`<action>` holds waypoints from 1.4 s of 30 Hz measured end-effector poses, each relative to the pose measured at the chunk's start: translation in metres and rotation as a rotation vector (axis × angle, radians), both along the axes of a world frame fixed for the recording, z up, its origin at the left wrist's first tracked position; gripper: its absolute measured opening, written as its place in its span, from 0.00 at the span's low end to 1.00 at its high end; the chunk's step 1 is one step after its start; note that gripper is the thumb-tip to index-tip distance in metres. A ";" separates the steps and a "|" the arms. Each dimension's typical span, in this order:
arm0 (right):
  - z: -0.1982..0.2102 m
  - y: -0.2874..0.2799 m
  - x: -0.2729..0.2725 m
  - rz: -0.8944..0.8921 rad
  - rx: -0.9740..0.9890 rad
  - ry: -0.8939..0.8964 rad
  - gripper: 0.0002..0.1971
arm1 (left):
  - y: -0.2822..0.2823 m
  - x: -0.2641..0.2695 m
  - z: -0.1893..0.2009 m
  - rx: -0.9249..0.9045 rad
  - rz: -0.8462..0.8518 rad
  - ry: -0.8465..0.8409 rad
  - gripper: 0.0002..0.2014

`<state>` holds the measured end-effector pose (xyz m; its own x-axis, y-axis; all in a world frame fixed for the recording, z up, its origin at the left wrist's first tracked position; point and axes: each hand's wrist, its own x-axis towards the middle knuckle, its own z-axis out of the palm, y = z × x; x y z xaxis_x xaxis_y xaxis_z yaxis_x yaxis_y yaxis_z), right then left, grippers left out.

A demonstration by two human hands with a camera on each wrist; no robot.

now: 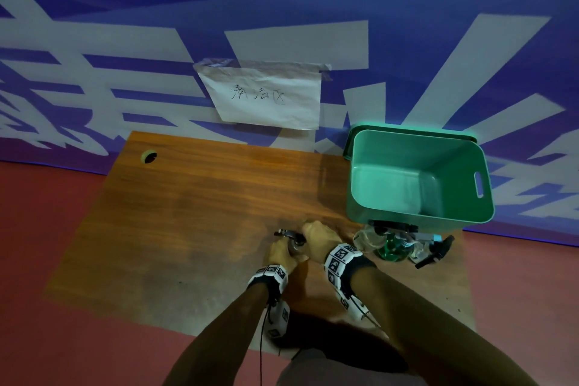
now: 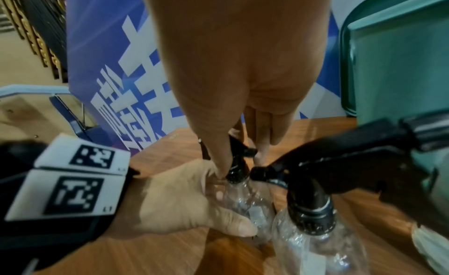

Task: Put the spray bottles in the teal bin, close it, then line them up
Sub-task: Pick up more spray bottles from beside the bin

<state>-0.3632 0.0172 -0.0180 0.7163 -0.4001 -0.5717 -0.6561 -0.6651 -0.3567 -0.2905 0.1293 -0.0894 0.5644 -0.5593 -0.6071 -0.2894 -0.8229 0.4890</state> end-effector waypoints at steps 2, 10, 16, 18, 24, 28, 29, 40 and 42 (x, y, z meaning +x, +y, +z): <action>0.005 -0.012 -0.011 0.007 -0.014 -0.058 0.20 | 0.000 -0.001 -0.004 -0.027 0.027 0.034 0.24; 0.015 -0.044 -0.054 0.170 -0.121 -0.094 0.34 | 0.001 -0.004 0.005 0.011 -0.009 0.006 0.40; 0.009 -0.042 -0.072 0.284 -0.160 -0.054 0.34 | 0.005 0.001 0.036 0.122 -0.075 0.001 0.34; 0.007 -0.038 -0.075 0.284 -0.179 -0.024 0.31 | 0.006 0.002 0.037 0.142 -0.098 -0.020 0.33; -0.004 -0.032 -0.086 0.269 -0.235 0.072 0.19 | 0.008 -0.001 0.041 0.178 -0.115 -0.041 0.23; -0.009 -0.033 -0.088 0.234 -0.224 0.090 0.17 | 0.008 -0.008 0.041 0.194 -0.116 -0.026 0.20; -0.010 -0.033 -0.088 0.234 -0.224 0.098 0.17 | 0.007 -0.011 0.043 0.188 -0.116 -0.023 0.19; 0.015 -0.024 -0.093 0.195 -0.147 -0.043 0.14 | -0.011 -0.037 0.044 0.169 -0.310 0.031 0.08; 0.019 -0.023 -0.090 0.176 -0.149 -0.011 0.12 | -0.018 -0.039 0.046 0.181 -0.380 0.070 0.14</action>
